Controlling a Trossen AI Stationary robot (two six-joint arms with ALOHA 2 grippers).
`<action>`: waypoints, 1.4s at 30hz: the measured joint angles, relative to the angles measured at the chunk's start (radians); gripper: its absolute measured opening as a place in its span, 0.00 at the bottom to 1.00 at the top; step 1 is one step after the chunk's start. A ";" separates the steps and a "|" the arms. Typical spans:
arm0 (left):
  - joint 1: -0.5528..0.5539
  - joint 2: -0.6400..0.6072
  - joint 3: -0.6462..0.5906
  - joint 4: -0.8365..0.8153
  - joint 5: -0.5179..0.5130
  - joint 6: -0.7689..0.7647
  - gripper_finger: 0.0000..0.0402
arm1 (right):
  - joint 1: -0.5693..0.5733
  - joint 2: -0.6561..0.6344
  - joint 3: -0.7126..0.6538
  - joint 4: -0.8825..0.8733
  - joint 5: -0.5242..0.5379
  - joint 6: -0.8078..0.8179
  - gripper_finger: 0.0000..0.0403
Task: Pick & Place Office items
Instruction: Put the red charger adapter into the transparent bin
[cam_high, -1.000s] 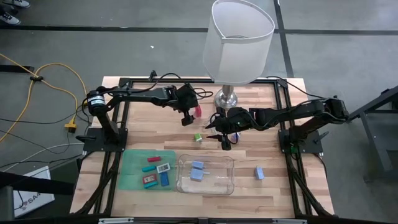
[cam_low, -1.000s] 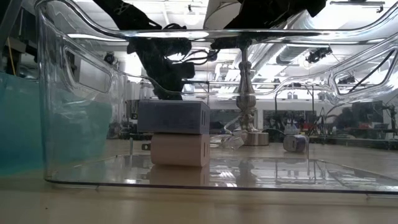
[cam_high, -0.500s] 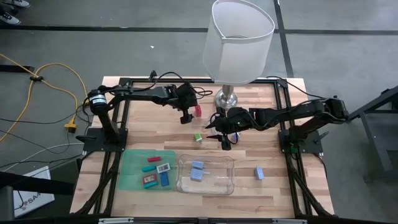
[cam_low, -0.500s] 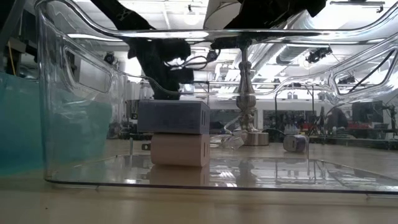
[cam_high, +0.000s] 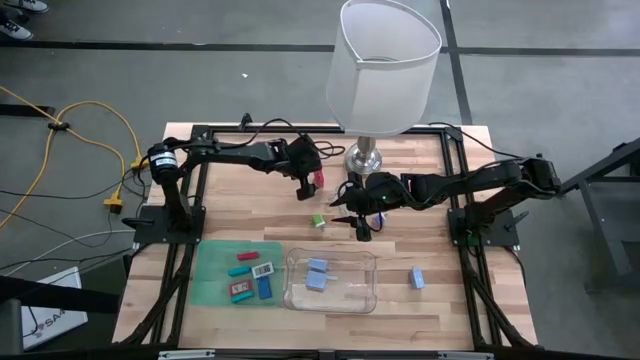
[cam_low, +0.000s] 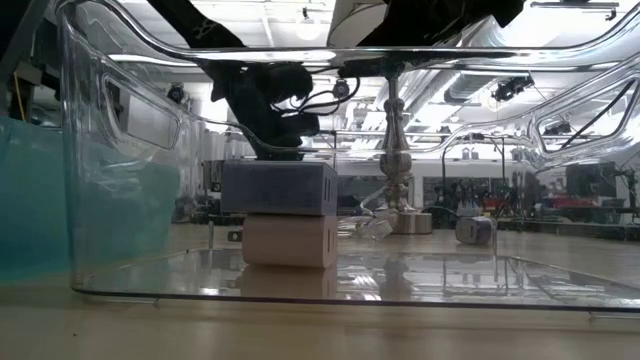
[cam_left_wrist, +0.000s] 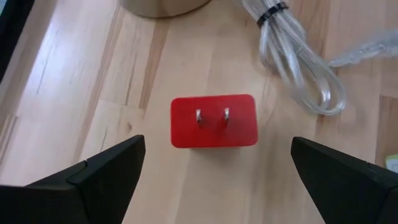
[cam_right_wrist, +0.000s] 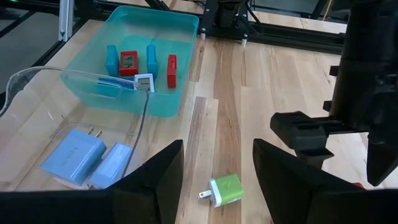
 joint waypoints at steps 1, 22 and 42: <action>0.000 0.000 0.000 -0.001 -0.004 -0.006 0.98 | 0.000 0.000 0.000 0.000 0.000 0.000 0.45; -0.016 0.080 -0.001 0.115 -0.024 -0.066 0.98 | 0.000 0.000 0.000 0.022 0.000 0.000 0.45; -0.009 0.085 0.001 0.123 -0.023 -0.061 0.85 | 0.000 0.000 0.000 0.022 0.000 0.000 0.45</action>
